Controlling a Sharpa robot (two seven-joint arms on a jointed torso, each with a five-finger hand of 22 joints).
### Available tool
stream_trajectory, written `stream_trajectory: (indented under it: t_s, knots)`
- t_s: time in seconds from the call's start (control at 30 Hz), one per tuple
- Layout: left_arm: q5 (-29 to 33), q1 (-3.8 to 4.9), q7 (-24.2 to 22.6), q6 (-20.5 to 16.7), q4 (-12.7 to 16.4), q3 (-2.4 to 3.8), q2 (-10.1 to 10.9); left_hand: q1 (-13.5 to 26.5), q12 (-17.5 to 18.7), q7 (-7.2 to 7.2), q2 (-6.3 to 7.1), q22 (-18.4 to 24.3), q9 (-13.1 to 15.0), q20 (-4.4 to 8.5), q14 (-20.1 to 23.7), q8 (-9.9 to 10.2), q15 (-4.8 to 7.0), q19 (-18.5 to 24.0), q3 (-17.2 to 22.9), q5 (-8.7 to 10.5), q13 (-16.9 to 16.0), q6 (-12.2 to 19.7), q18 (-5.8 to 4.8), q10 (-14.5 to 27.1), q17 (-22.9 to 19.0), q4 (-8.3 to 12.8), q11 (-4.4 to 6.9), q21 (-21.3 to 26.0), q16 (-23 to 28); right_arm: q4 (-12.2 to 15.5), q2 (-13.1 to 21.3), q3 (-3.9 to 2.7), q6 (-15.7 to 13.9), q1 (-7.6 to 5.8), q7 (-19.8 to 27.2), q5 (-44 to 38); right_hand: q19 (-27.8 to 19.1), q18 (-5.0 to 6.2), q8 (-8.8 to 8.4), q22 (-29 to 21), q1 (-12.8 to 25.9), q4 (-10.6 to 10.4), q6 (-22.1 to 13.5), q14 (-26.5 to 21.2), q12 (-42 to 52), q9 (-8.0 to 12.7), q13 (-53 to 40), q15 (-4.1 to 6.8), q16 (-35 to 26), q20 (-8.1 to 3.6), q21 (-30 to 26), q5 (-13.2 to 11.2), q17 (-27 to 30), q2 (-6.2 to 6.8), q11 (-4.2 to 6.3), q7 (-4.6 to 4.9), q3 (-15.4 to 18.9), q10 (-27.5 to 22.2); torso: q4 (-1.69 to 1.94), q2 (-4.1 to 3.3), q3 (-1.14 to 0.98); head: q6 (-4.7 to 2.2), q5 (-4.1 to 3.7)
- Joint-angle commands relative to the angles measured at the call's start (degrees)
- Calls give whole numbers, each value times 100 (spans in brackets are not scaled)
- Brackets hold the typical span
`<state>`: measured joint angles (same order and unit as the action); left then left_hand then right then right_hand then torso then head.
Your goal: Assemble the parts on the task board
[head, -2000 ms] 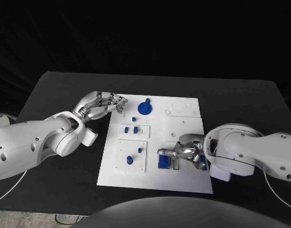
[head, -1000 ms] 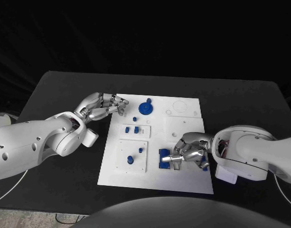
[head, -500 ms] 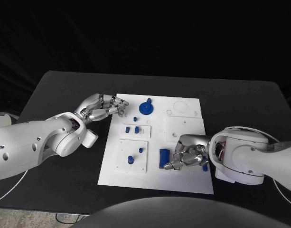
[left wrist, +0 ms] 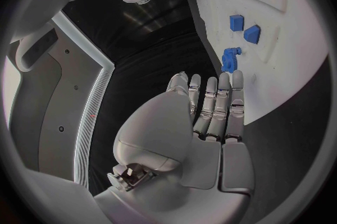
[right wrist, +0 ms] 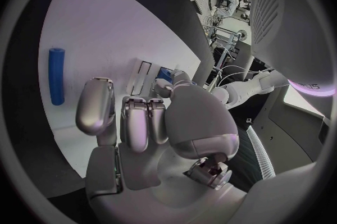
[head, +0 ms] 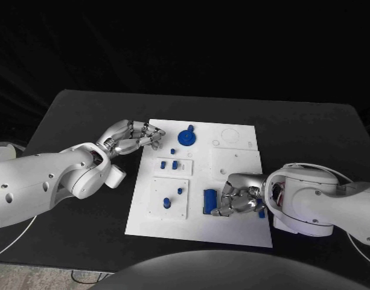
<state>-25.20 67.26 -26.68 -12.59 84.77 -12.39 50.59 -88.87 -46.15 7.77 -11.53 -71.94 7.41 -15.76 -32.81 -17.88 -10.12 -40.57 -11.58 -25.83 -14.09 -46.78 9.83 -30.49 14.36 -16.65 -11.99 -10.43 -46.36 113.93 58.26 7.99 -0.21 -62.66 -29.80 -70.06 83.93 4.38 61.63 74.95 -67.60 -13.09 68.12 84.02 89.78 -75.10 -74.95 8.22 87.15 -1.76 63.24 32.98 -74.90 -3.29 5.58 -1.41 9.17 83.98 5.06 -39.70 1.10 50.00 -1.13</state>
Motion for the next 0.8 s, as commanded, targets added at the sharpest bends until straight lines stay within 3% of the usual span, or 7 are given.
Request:
stream_trajectory:
  t_s: [0.03,0.2,0.27,0.43,0.63,0.73,0.8]
  knots:
    - [17,-1,9,161,9,1,-5,-86,19,42,-1,4,-4,14,-31,26,-7,-44,47,-32,6,-6,-14,-21,-10,4,-32,32,12,-27,-23,-1,150,11,-20,10,-13,54,559,856,-294,20,69,482,22,-748,-1505,58,21,-38,32,116,-888,-175,53,-125,-48,602,4,-2,0,0,4]
    - [17,-6,28,198,7,1,-13,-96,20,42,-2,3,-3,15,-32,25,-7,-46,54,-36,8,-6,-15,-24,-12,6,-32,34,11,-50,-74,-1,180,24,-37,18,-15,54,458,855,-446,98,-2,482,22,-717,-1505,62,20,-42,31,144,-885,-108,53,-127,-132,602,3,-4,-1,0,18]
    - [17,-10,38,212,6,1,-16,-102,21,42,-2,3,-3,15,-32,25,-7,-46,57,-37,9,-7,-15,-26,-13,7,-32,35,11,-58,-89,-1,203,32,-46,18,-17,50,423,854,-473,109,2,482,22,-705,-1505,59,21,-38,31,-409,-888,-66,50,-121,-140,602,1,-3,0,0,17]
    - [17,-19,58,233,0,0,-17,-114,23,42,-3,3,-2,15,-33,24,-7,-48,65,-41,11,-7,-15,-30,-15,8,-32,37,10,-60,-105,-1,250,50,-64,-19,-21,50,189,852,-257,19,-128,483,22,-630,-1505,36,23,-21,31,-2795,-892,161,17,-86,-57,602,0,-4,0,0,20]
    - [17,-28,84,259,-12,0,-20,-120,24,43,-4,3,-2,16,-34,23,-7,-49,70,-43,12,-8,-16,-31,-17,8,-33,38,9,-47,-82,-1,149,56,-9,-37,-23,52,-238,854,205,-341,-423,486,22,-488,-1505,25,32,-13,36,-3015,-911,717,8,-72,-108,602,-1,1,-1,0,28]
    - [17,-31,90,266,-14,0,-15,-120,24,43,-4,3,-2,16,-34,23,-7,-49,70,-43,12,-8,-16,-31,-17,8,-33,38,9,4,-12,-1,-8,57,2,-31,-17,48,-1071,859,497,-364,-1019,497,22,-162,-1505,19,57,-10,54,-3008,-968,772,5,-55,-34,602,-4,-1,-1,0,31]
    - [17,-33,97,269,-12,0,-9,-128,25,44,-6,2,-1,16,-34,23,-7,-50,76,-45,14,-9,-16,-34,-19,8,-33,39,9,76,92,-2,-133,48,-42,14,6,33,-2203,877,1023,-341,-1629,557,22,426,-1505,-15,194,9,127,-3021,-1288,529,-45,4,13,602,-4,-2,1,0,25]
